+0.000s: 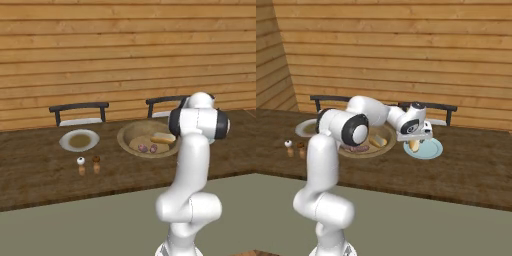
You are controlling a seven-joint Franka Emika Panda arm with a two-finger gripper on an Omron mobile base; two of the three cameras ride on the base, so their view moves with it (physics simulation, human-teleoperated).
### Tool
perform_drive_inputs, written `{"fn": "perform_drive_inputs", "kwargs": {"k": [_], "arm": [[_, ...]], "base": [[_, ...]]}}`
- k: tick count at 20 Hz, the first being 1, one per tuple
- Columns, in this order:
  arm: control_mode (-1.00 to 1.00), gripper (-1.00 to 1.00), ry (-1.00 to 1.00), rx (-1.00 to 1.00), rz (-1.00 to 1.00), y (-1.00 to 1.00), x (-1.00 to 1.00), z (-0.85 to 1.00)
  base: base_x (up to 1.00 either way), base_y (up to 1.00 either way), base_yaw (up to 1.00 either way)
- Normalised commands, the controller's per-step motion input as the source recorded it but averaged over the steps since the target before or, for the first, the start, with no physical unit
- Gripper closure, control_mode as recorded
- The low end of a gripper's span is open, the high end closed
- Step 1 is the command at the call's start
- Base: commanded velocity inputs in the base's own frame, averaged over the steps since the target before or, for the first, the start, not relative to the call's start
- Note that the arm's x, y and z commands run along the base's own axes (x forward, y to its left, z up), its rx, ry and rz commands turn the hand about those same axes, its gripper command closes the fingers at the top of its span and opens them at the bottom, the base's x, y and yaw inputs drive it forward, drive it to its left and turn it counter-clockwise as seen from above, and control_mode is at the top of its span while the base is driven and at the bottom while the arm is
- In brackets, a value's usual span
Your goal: Place one bun and one sausage from the bowl on each plate.
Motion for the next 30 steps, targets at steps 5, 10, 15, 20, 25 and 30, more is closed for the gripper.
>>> {"fn": "perform_drive_inputs", "kwargs": {"k": [5, 10, 15, 20, 25, 30], "arm": [[-1.00, 1.00, 0.00, 0.00, 0.00, -0.01, 0.38, -0.05], [-1.00, -1.00, 0.00, 0.02, 0.00, -0.01, 0.04, -0.22], [-1.00, -1.00, 0.00, 0.00, 0.00, -0.04, 0.00, 0.00], [-1.00, -1.00, 0.06, -0.01, 0.00, -0.01, 0.00, 0.22], [-1.00, -1.00, 0.04, -0.01, 0.00, -0.03, -0.14, 0.50], [-1.00, -1.00, 0.00, -0.01, 0.13, 0.20, -0.79, 0.62]], "base": [[0.00, 0.00, 0.00], [0.00, 0.00, 0.00], [0.00, 0.00, 0.00], [0.00, 0.00, 0.00], [0.00, 0.00, 0.00], [0.00, 0.00, 0.00]]}}
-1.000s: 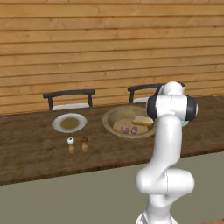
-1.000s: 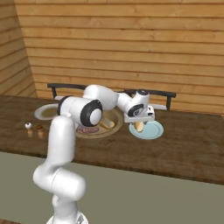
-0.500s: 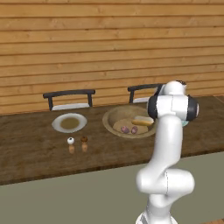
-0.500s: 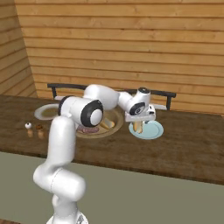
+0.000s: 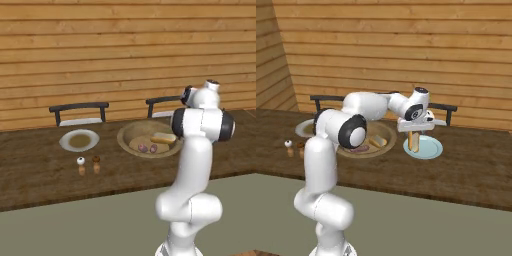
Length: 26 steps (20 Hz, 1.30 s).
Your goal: Place one bun and one sausage from the bowl on each plate.
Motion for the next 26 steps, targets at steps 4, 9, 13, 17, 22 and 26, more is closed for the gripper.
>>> {"fn": "perform_drive_inputs", "kwargs": {"k": [4, 9, 13, 17, 22, 26], "arm": [[-1.00, -1.00, 0.00, -0.18, 0.45, 0.87, -0.85, 0.05], [-1.00, -1.00, -0.01, -0.13, 0.36, 1.00, -0.52, 0.03], [-1.00, -1.00, -0.01, -0.02, 0.08, 0.93, 0.03, 0.00], [-1.00, -1.00, 0.06, -0.08, -0.03, 0.58, 0.31, 0.01], [-1.00, -1.00, 0.11, -0.01, -0.02, 0.06, 0.24, -0.07], [-1.00, -1.00, 0.05, 0.00, 0.00, 0.01, 0.11, -0.53]], "base": [[0.00, 0.00, 0.00], [0.00, 0.00, 0.00], [0.00, 0.00, 0.00], [0.00, 0.00, 0.00], [0.00, 0.00, 0.00], [0.00, 0.00, 0.00]]}}
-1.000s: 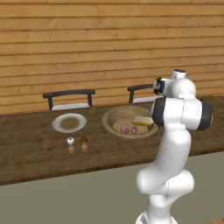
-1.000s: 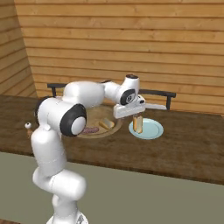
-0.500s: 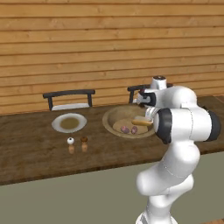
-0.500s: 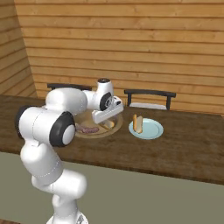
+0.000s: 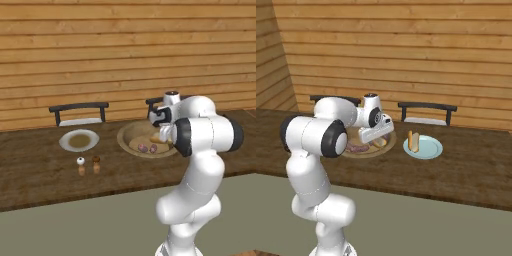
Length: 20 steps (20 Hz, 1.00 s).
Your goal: Place one bun and one sausage from the bowl on each plate.
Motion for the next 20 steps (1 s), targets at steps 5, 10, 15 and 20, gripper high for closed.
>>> {"fn": "perform_drive_inputs", "kwargs": {"k": [5, 10, 15, 20], "arm": [[-1.00, -1.00, -0.01, 0.00, 0.00, 0.00, 0.09, -0.33], [-1.00, -1.00, 0.00, 0.00, 0.00, 0.00, 0.00, -0.20], [-1.00, 1.00, 0.00, 0.00, 0.00, 0.00, 0.00, -0.08], [-1.00, 1.00, 0.00, 0.00, 0.00, 0.00, 0.00, 0.00]], "base": [[0.00, 0.00, 0.00], [0.00, 0.00, 0.00], [0.00, 0.00, 0.00], [0.00, 0.00, 0.00]]}}
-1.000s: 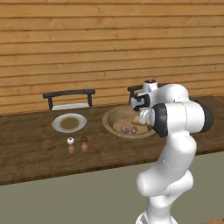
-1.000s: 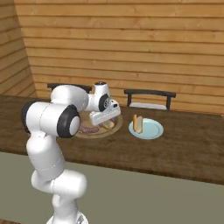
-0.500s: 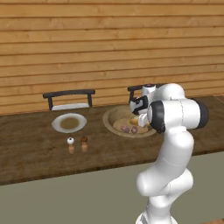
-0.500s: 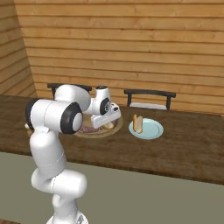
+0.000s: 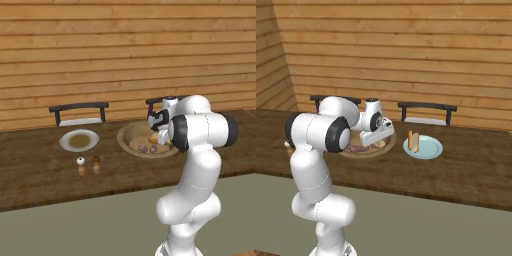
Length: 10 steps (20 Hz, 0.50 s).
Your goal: Place one bun and one sausage from the bowl on each plate.
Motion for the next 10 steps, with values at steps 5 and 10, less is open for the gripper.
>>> {"fn": "perform_drive_inputs", "kwargs": {"k": [5, 10], "arm": [[-1.00, 1.00, -0.01, 0.02, -0.03, 0.05, 0.00, 0.13], [-1.00, 1.00, -0.02, 0.11, -0.09, 0.06, 0.00, 0.81]], "base": [[0.00, 0.00, 0.00], [0.00, 0.00, 0.00]]}}
